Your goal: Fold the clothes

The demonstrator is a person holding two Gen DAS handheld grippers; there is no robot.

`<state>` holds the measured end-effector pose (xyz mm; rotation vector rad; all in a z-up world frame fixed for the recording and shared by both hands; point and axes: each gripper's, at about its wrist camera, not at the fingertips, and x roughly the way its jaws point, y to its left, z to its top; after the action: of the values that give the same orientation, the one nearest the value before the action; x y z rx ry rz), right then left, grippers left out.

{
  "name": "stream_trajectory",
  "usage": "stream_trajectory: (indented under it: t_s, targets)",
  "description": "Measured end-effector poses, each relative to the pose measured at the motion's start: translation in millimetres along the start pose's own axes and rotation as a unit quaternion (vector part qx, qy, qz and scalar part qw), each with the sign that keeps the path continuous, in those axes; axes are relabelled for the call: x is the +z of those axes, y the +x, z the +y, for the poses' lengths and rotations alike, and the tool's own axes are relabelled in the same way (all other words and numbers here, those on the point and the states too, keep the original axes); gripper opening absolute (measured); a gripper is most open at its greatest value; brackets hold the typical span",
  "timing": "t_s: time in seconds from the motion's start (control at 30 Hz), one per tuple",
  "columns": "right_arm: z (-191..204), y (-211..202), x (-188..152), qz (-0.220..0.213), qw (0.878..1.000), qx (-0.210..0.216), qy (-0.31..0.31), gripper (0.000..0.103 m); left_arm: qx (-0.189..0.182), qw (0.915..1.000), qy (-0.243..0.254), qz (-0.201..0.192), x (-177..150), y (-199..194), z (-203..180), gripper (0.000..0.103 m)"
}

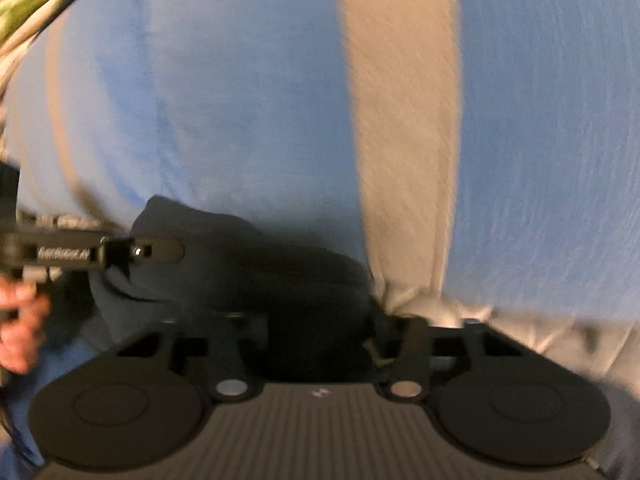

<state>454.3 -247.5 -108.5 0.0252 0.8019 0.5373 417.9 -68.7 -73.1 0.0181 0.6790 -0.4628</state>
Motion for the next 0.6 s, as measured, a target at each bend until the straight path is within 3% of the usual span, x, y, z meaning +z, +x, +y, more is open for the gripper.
stream_trajectory:
  t_s: [0.07, 0.13, 0.23, 0.3, 0.33, 0.37, 0.4, 0.47, 0.5, 0.53, 0.57, 0.6]
  targets:
    - [19, -16, 1, -0.041, 0.998, -0.017, -0.055, 0.026, 0.028, 0.9976, 0.049, -0.038, 1, -17, -14, 0.017]
    - [37, -30, 2, -0.082, 0.99, -0.038, -0.109, 0.022, 0.073, 0.99, 0.096, -0.073, -3, -26, -30, 0.017]
    - [60, -35, 1, -0.116, 0.977, -0.072, -0.165, 0.021, 0.12, 0.9798, 0.147, -0.063, -10, -18, -47, 0.023]
    - [70, -28, -1, -0.111, 0.973, -0.094, -0.18, 0.02, 0.131, 0.9783, 0.155, -0.042, -15, -14, -49, 0.035]
    - [73, -23, -3, -0.104, 0.972, -0.103, -0.185, 0.021, 0.135, 0.9782, 0.155, -0.032, -18, -13, -49, 0.051]
    - [74, -19, -5, -0.093, 0.972, -0.112, -0.186, 0.027, 0.133, 0.9789, 0.154, -0.025, -20, -15, -47, 0.068]
    - [74, -16, -6, -0.081, 0.972, -0.122, -0.185, 0.04, 0.121, 0.9807, 0.152, -0.023, -22, -22, -42, 0.074]
    - [75, -11, -10, -0.056, 0.971, -0.142, -0.182, 0.071, 0.101, 0.9841, 0.144, -0.022, -25, -36, -29, 0.077]
    - [75, -11, -12, -0.052, 0.971, -0.149, -0.181, 0.078, 0.098, 0.986, 0.132, -0.024, -26, -46, -19, 0.077]
    - [73, -18, -15, -0.06, 0.97, -0.152, -0.182, 0.092, 0.097, 0.9875, 0.121, -0.025, -26, -53, -8, 0.077]
    - [71, -25, -17, -0.067, 0.969, -0.152, -0.182, 0.101, 0.099, 0.9886, 0.111, -0.022, -24, -58, 5, 0.077]
    - [66, -33, -19, -0.071, 0.969, -0.153, -0.179, 0.101, 0.101, 0.9896, 0.1, -0.019, -23, -62, 17, 0.077]
